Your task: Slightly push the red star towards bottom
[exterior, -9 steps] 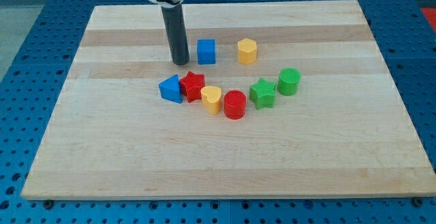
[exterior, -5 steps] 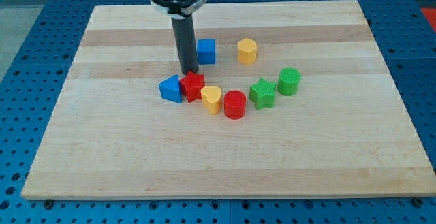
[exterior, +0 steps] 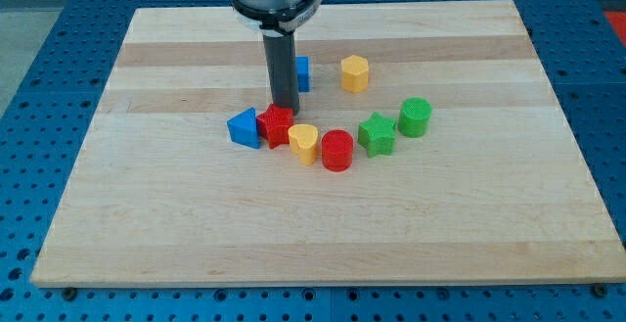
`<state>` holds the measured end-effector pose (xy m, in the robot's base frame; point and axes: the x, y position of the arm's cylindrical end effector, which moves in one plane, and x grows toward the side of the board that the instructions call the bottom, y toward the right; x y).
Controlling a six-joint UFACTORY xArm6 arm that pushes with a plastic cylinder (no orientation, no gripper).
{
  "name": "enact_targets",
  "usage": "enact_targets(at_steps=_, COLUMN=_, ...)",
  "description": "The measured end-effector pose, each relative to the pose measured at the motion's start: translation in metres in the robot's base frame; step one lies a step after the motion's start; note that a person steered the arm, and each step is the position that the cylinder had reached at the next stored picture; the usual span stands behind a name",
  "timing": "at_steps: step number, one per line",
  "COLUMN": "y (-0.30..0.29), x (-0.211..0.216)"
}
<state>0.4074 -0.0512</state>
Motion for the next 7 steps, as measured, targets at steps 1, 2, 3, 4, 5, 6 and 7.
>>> enact_targets(at_steps=1, y=-0.001, x=0.0)
enact_targets(at_steps=2, y=-0.001, x=0.0)
enact_targets(at_steps=3, y=-0.001, x=0.001)
enact_targets(at_steps=4, y=-0.001, x=0.008)
enact_targets(at_steps=5, y=-0.002, x=0.014)
enact_targets(at_steps=6, y=-0.003, x=0.019)
enact_targets(at_steps=7, y=-0.003, x=0.02)
